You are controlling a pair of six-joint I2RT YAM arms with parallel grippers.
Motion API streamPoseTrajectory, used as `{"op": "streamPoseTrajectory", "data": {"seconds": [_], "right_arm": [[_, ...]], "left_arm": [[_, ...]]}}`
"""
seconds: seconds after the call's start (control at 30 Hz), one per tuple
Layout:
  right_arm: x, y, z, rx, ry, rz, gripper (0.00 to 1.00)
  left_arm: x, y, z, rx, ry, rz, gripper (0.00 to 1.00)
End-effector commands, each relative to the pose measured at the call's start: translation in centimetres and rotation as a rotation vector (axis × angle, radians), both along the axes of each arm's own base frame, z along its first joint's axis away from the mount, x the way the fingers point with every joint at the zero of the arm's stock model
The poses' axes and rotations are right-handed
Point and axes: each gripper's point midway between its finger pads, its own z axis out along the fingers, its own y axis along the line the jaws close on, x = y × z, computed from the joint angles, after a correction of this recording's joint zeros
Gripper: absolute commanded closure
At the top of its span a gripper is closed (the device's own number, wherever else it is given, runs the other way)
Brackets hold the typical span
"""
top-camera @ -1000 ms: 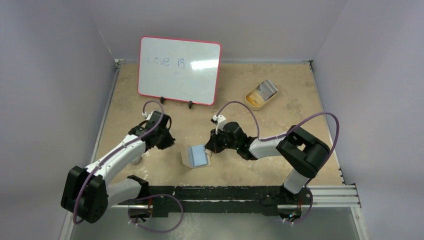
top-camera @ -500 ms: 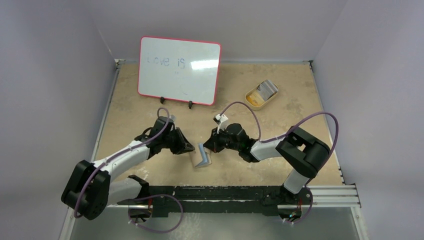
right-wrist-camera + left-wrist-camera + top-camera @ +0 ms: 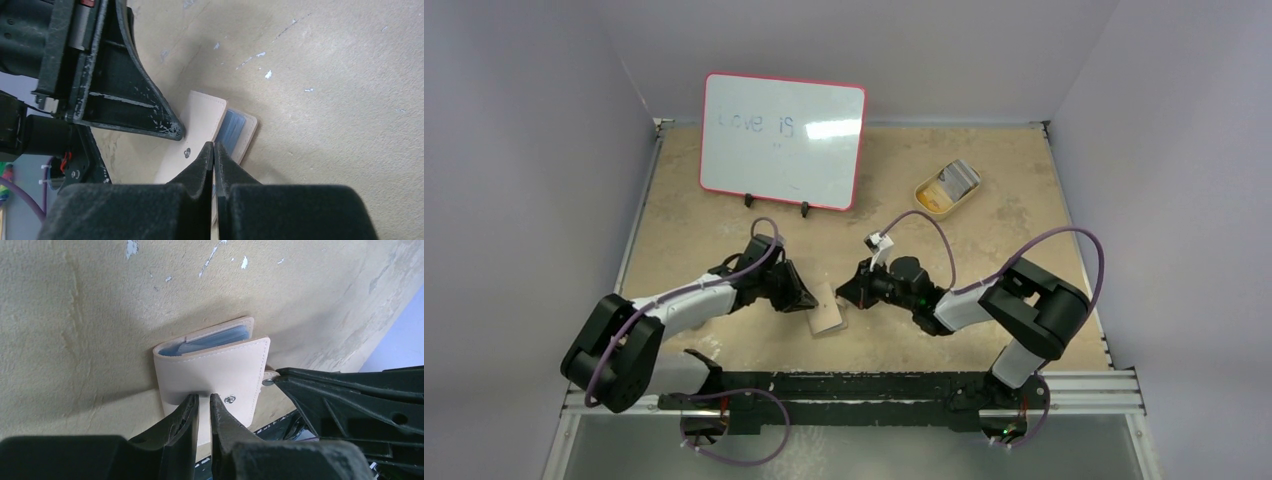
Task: Put the credit cards into the card holder
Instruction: Close the card holder at the center of the board.
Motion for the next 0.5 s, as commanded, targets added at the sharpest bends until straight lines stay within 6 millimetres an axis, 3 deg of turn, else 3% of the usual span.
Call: {"op": "streamPoseTrajectory", "data": {"seconds": [0.0,0.27,0.47], "right_arm": [[0.8,0.6,4.1,0.136,-0.102,-0.012,1.00],[-0.1,0.4,5.4,0.167,-0.161,0.035,1.00],[-0.6,0.8,4.1,0.091,-0.155,0.098,1.00]], "left_arm": [[1.5,0.1,0.0,0.060,-0.063,-0.016,0.86],[1.5,1.3,-1.6,0.166,-0.037,-0.023,0.85],[1.6,1.5,-1.6,0.184,-0.038,-0.021,0.86]]}}
